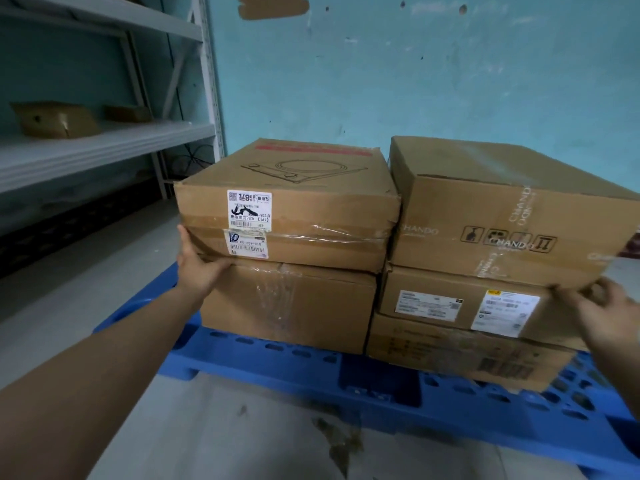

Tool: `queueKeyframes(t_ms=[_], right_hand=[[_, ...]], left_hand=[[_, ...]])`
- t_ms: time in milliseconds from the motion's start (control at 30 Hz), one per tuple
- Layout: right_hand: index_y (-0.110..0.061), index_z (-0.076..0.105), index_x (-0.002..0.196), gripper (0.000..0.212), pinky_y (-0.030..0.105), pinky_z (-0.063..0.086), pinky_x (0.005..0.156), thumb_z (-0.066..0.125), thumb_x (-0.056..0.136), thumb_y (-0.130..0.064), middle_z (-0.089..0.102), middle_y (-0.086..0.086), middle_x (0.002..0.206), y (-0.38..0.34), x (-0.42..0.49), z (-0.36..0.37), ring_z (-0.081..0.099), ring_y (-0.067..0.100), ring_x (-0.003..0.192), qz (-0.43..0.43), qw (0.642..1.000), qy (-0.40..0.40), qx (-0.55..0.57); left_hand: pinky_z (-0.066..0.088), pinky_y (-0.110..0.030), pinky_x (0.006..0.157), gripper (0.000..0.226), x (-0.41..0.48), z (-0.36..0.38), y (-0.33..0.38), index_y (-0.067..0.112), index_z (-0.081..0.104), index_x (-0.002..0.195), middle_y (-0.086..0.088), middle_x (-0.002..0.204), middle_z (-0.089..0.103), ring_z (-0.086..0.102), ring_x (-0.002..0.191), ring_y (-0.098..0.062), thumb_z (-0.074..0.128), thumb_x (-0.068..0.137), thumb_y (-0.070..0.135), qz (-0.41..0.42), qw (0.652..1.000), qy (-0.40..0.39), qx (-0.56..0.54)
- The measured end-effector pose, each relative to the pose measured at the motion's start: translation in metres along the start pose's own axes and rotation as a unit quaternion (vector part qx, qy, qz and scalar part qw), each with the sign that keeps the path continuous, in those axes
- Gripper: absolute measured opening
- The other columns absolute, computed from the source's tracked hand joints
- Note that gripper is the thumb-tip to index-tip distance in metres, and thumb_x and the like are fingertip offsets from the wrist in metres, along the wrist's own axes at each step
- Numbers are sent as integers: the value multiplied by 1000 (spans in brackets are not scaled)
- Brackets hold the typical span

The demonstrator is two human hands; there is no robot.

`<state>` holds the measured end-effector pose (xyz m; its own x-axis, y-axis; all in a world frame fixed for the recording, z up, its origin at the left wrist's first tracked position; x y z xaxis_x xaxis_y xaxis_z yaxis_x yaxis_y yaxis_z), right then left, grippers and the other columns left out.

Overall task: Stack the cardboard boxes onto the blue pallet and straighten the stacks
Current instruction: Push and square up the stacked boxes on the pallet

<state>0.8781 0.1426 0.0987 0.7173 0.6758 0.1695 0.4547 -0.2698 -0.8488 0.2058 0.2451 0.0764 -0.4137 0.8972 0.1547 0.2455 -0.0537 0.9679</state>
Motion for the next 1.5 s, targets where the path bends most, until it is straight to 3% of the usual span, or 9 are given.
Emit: queueKeyframes(t_ms=[300,600,700,900,1033,1100,1233,1400,1500], right_hand=[[-29,34,148,68,57,15,117,62,87,-44,28,15,155,-5,-11,0,12,38,146,-13,999,-16,-32],[-8,39,136,58,52,31,107,65,87,-23,31,19,145,-46,-84,10,26,38,136,-72,994,82,14],[-9,46,128,45,47,43,91,63,87,-17,37,15,135,-72,-120,51,39,35,126,-127,992,18,11],[-19,54,133,42,31,42,103,54,92,-7,50,-4,130,-162,-195,144,46,11,121,-272,936,-201,101],[-17,32,150,60,-4,36,75,53,94,-9,21,-4,155,-184,-208,178,43,-23,100,-220,937,-233,143],[-22,19,155,71,0,32,87,55,94,-11,5,-11,161,-188,-212,186,35,-19,115,-195,944,-218,151],[-24,5,156,84,39,23,120,56,91,-11,7,-4,164,-191,-211,191,17,18,149,-126,959,-170,189],[-23,12,155,83,50,26,117,61,87,-21,15,0,160,-194,-202,196,24,32,144,-65,967,-111,221],[-25,14,154,84,42,35,104,62,85,-26,15,-3,156,-197,-199,202,31,35,137,-39,966,-98,234]], left_hand=[[26,-56,113,103,-7,2,1,27,0,153,-13,154,26,25,142,-33,72,81,14,23,999,14,34],[33,-56,109,91,-11,-4,6,28,19,148,-12,146,37,36,134,-32,73,78,6,26,999,8,22],[36,-54,107,82,-13,-3,9,25,28,143,-10,141,44,41,129,-30,73,78,4,28,1000,7,1],[35,-54,108,86,-13,-4,8,25,25,146,-9,143,42,39,131,-30,73,78,5,14,1000,5,-18],[35,-53,109,86,-10,-6,6,22,24,147,-9,143,41,38,132,-30,72,79,2,4,1000,-19,-22],[37,-47,107,87,-6,-9,8,19,23,148,-10,145,40,39,131,-29,73,79,3,-5,999,-28,-33],[30,-42,111,102,10,-25,22,19,12,153,-8,156,26,29,141,-28,78,76,12,-3,1000,2,-6],[33,-35,107,94,24,-16,36,20,15,152,-5,148,40,41,131,-22,74,78,13,-22,999,-9,-39],[36,-31,95,74,24,-18,33,18,27,146,-4,134,48,46,116,-19,64,83,12,-37,997,10,-66]])
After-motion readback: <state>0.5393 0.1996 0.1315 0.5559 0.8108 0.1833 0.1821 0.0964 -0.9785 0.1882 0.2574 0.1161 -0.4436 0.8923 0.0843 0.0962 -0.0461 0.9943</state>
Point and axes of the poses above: each hand's wrist, its own x-axis towards the middle knuckle, its own z-axis out of the palm, y = z × x, the point moved 9 cm from there along x, towards the middle knuckle
